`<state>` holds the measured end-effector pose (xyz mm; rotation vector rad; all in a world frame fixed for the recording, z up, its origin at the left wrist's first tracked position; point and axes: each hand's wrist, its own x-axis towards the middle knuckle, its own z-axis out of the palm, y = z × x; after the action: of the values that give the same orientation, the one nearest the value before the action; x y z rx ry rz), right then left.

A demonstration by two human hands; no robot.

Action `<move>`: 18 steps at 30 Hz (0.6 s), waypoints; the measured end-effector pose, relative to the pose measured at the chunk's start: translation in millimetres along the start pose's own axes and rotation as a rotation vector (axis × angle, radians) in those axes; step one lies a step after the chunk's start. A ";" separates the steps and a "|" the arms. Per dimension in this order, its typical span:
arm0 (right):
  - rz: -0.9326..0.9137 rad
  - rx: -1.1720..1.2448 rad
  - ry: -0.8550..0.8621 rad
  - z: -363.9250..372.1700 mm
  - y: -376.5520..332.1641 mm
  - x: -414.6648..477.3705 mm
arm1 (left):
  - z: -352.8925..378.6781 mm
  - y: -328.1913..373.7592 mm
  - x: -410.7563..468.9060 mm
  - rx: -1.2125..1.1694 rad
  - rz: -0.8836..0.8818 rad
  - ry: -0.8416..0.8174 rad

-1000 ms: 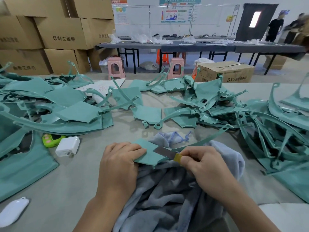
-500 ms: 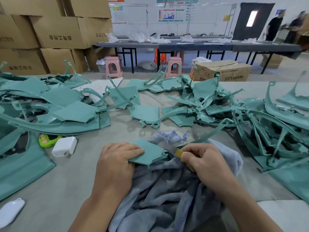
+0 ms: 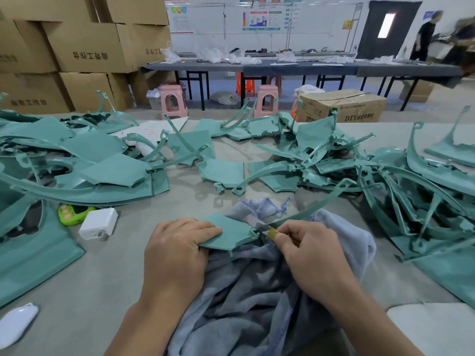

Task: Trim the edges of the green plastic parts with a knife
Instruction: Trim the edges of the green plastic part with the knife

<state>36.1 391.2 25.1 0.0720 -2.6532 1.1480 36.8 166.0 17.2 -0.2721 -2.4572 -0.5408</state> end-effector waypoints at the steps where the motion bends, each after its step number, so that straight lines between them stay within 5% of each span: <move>1: -0.011 -0.052 0.034 -1.1 -0.1 0.3 | -0.1 1.2 0.0 0.010 0.009 0.003; 14: -0.004 -0.088 0.143 -5.0 -5.8 -3.1 | 0.1 4.4 -0.7 0.071 0.062 0.046; 18: 0.085 -0.233 0.383 -17.5 -6.0 3.8 | 1.0 4.2 -0.6 0.087 0.083 0.045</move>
<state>37.0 400.0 41.9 -0.2777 -2.4386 0.7741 38.1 170.2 17.4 -0.3213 -2.4064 -0.3998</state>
